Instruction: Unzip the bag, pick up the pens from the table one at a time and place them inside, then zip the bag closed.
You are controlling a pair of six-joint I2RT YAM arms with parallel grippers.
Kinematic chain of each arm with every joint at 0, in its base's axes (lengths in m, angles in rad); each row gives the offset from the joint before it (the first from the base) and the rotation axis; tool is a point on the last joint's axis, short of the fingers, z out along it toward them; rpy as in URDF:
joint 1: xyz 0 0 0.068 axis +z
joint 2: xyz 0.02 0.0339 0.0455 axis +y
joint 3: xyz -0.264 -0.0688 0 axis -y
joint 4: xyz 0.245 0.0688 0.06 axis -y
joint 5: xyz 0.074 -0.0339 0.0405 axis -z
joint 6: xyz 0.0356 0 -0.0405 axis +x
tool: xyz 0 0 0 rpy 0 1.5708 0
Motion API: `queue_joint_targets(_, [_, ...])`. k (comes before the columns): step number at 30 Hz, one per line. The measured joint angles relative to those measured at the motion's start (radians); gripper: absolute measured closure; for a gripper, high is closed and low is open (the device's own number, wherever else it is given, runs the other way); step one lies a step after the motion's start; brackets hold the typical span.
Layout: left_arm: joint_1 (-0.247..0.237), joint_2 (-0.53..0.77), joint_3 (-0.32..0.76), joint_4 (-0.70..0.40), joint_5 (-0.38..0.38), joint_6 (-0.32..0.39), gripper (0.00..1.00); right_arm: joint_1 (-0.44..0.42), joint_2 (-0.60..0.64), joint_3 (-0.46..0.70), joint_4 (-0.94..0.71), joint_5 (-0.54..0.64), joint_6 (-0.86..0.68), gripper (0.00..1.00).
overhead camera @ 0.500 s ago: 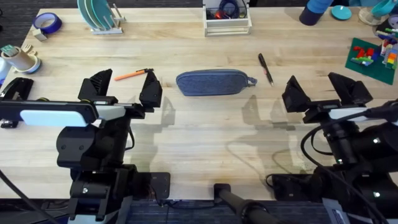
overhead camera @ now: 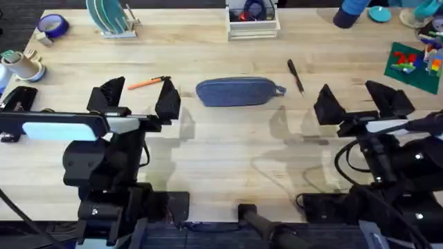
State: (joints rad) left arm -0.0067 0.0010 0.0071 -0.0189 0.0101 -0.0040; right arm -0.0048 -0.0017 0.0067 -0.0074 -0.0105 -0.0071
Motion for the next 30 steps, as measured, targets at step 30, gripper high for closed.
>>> queue_joint_targets(30, [0.0, 0.0, 0.035, -0.014, 0.0, 0.004, 0.006, 0.0, 0.001, 0.015, 0.044, 0.0, 0.0, 0.003])
